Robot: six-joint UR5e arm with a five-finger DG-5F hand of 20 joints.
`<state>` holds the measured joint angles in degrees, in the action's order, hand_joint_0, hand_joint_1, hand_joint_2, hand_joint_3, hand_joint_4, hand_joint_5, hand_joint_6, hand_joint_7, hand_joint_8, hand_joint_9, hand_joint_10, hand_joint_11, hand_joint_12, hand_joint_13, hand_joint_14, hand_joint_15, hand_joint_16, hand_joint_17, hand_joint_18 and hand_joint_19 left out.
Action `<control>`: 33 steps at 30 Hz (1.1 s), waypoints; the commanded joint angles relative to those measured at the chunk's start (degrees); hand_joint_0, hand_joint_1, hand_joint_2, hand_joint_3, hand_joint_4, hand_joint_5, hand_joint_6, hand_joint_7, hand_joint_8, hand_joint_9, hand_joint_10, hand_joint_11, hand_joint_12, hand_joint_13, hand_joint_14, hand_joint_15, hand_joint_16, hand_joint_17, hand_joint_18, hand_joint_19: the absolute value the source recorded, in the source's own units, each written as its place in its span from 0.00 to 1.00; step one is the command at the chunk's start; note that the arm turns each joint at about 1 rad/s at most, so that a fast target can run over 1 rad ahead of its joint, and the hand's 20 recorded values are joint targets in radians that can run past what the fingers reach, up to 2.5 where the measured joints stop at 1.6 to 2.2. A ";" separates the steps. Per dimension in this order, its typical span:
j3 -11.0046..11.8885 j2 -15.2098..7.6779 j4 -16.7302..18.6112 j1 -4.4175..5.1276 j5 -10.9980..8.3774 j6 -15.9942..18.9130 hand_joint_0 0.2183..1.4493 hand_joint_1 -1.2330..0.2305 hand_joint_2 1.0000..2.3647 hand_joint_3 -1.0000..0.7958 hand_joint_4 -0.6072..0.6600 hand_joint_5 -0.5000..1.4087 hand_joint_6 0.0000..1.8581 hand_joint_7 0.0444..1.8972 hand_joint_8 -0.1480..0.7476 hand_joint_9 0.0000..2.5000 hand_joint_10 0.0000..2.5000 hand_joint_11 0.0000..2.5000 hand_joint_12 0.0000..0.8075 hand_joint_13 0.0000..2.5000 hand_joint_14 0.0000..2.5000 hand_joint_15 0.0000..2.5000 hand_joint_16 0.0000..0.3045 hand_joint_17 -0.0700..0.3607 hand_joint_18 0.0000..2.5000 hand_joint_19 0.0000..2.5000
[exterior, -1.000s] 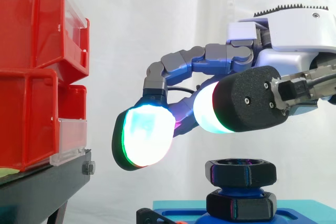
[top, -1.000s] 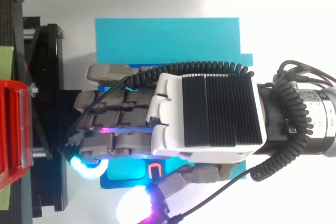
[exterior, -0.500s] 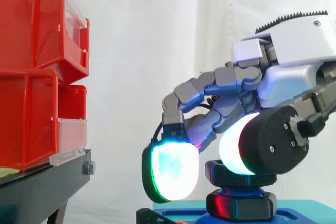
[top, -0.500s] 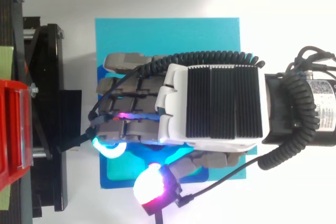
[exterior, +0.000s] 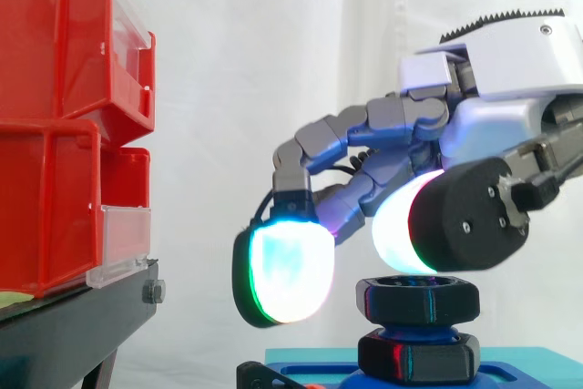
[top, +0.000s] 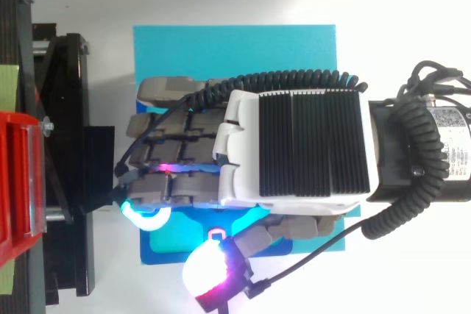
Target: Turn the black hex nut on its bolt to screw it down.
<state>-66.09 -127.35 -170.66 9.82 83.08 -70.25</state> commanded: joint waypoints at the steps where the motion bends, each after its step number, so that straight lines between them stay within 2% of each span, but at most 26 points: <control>1: -0.01 -0.01 1.38 0.03 0.85 0.11 0.21 0.52 0.00 0.28 0.59 0.18 0.27 0.56 0.40 0.24 0.00 0.04 0.28 0.21 0.00 0.01 0.07 0.28 0.10 0.00; 3: -0.01 -0.01 1.56 0.03 2.26 0.11 0.21 0.52 0.00 0.28 0.59 0.18 0.27 0.56 0.40 0.24 0.00 0.05 0.28 0.21 0.00 0.02 0.07 0.28 0.10 0.00; 6: -0.01 -0.01 1.56 -0.06 3.05 0.11 0.21 0.52 0.00 0.28 0.59 0.18 0.27 0.56 0.40 0.24 0.00 0.05 0.29 0.21 0.00 0.02 0.07 0.28 0.10 0.00; 18: -0.01 -0.01 1.56 -0.24 3.14 0.29 0.21 0.52 0.00 0.28 0.59 0.18 0.27 0.57 0.40 0.24 0.00 0.05 0.29 0.21 0.00 0.02 0.07 0.28 0.10 0.00; 26: -0.01 -0.01 2.09 -0.24 3.40 2.66 0.21 0.52 0.00 0.28 0.59 0.18 0.27 0.58 0.40 0.24 0.00 0.05 0.29 0.21 0.00 0.02 0.07 0.28 0.11 0.01; 30: -0.01 -0.09 3.05 -0.59 4.72 2.66 0.21 0.52 0.00 0.28 0.59 0.18 0.27 0.62 0.40 0.24 0.00 0.06 0.29 0.21 0.00 0.03 0.07 0.28 0.11 0.01; 31: -0.01 -0.01 3.49 -0.76 5.77 2.57 0.21 0.52 0.00 0.28 0.59 0.18 0.28 0.61 0.40 0.24 0.00 0.06 0.29 0.22 0.00 0.03 0.07 0.28 0.11 0.01; 33: -0.01 -0.01 3.76 -0.85 6.56 2.57 0.21 0.52 0.00 0.28 0.60 0.18 0.31 0.57 0.40 0.24 0.00 0.07 0.30 0.22 0.00 0.03 0.07 0.28 0.11 0.01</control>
<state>-66.09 -127.38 -167.54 9.21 88.19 -67.69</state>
